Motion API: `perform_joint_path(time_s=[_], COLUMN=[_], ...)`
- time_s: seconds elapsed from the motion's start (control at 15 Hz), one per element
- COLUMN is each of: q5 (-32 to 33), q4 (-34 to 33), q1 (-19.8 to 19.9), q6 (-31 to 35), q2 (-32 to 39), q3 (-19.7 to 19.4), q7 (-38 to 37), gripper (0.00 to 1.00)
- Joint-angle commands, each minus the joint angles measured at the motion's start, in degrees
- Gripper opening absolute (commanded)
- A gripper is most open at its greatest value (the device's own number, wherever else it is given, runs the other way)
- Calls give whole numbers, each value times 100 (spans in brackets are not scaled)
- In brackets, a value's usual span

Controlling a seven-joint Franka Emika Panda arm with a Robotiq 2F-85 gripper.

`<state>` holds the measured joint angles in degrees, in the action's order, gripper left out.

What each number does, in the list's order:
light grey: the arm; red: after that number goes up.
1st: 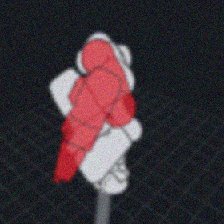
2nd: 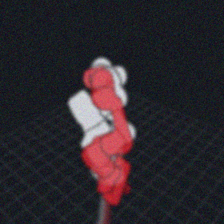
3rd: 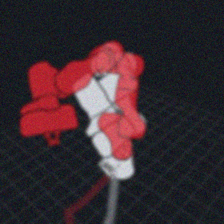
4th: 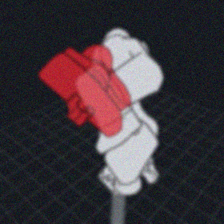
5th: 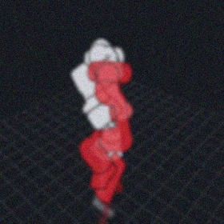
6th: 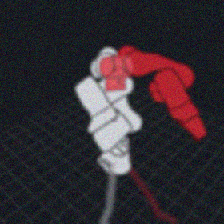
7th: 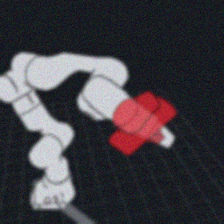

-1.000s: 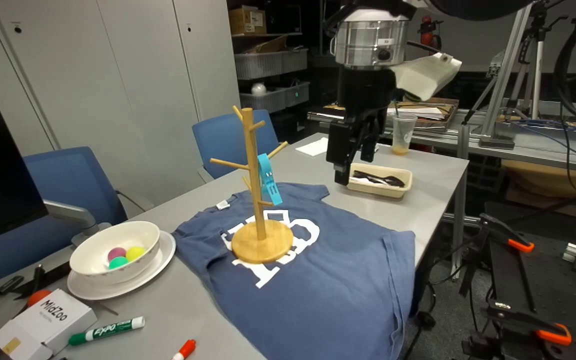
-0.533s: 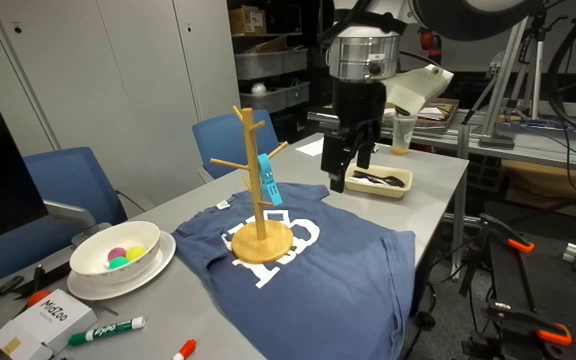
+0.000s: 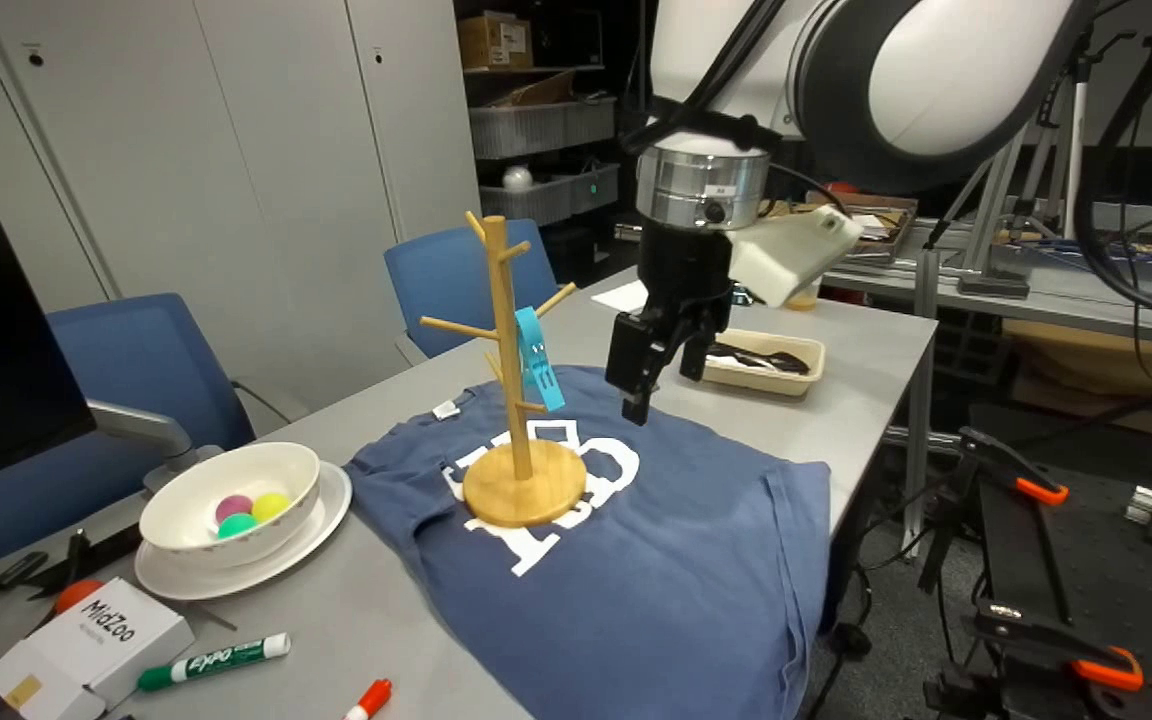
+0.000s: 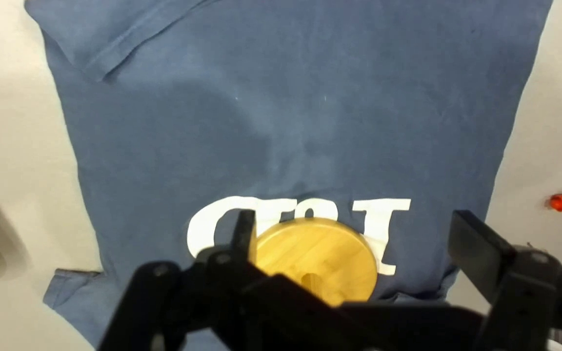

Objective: Unhang the blue object from the hanger

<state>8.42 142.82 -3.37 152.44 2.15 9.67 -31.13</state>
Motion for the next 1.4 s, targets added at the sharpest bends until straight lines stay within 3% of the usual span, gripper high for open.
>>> perform_joint_path(time_s=[0.0, 0.33, 0.67, 0.8, 0.93, 1.33], q5=[852, 2636, 3899, 4082, 3844, 4050], q4=[-168, -434, -876, -1019, -803, -920], q1=[-192, -223, -346, -367, -225, -313], q6=[741, 1368, 1539, 1490, 1404, 1375], q2=[455, 835, 1174, 1309, 1114, 1254], q3=[-357, -868, -1221, -1199, -1085, -1190], q7=[-741, -2111, -3133, -3220, -2997, -3251], gripper=[100, 100, 100, 100, 100, 100])
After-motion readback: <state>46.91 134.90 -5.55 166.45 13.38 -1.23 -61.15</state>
